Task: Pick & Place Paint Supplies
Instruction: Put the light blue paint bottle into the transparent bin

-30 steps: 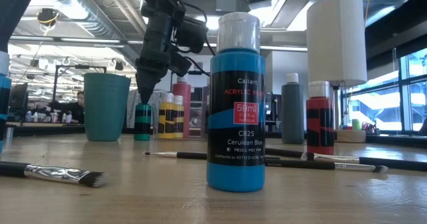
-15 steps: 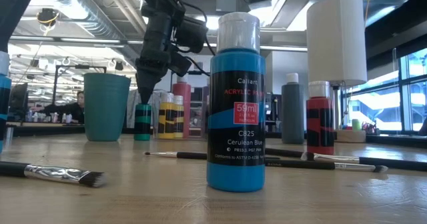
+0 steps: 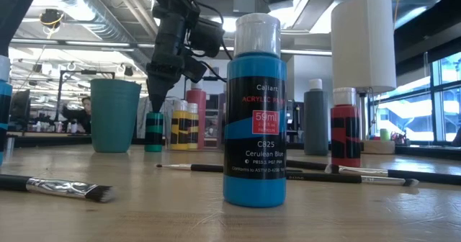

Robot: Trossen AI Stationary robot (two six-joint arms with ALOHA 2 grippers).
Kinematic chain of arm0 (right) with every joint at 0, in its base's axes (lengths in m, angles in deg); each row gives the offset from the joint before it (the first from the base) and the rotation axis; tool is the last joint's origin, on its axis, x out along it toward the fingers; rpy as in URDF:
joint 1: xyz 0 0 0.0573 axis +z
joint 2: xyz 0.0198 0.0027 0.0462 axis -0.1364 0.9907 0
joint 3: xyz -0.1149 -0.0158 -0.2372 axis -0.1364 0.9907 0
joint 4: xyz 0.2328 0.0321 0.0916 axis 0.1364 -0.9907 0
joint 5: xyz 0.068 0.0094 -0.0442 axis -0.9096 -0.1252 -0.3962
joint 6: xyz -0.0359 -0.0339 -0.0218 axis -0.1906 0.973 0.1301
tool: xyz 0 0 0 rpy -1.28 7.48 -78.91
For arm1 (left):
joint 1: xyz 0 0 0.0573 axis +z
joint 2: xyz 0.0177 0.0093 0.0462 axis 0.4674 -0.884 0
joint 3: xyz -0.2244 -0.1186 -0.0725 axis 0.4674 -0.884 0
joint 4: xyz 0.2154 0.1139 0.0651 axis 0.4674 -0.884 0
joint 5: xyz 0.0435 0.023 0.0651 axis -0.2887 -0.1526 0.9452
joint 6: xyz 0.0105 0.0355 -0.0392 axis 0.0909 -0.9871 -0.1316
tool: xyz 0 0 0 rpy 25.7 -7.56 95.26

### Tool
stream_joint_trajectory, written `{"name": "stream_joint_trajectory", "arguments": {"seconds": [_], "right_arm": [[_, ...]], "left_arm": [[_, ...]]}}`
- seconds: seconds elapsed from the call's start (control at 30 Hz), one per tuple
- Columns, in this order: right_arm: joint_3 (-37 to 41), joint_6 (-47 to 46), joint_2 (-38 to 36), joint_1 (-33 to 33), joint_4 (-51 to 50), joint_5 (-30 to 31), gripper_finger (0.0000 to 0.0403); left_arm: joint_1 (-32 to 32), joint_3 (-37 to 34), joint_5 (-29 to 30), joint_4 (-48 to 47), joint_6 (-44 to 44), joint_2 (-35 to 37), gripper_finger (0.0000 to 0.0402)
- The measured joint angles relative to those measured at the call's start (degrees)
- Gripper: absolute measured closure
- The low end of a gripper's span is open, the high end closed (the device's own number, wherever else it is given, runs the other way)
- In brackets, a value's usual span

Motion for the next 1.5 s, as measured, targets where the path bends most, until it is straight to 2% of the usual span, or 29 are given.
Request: {"name": "stream_joint_trajectory", "arguments": {"seconds": [0.4, 1.1, 1.27, 1.5], "right_arm": [[0.0, 0.0, 0.0, 0.0, 0.0, 0.0, 0.0259], [0.0, -0.2, 0.0, 0.0, 0.0, -0.5, 0.0259], [0.0, -0.2, 0.0, 0.0, 0.0, -0.5, 0.0259], [0.0, -0.2, 0.0, 0.0, 0.0, -0.5, 0.0259]], "left_arm": [[0.0, 0.0, 0.0, 0.0, -0.3, 0.0, 0.0265], [0.0, 0.0, -0.4, 0.1, -0.4, 0.0, 0.0268], [0.0, 0.0, -0.3, -0.1, -0.5, 0.1, 0.0285], [0.0, 0.0, 0.0, -0.1, -2.2, 0.1, 0.0286]]}}
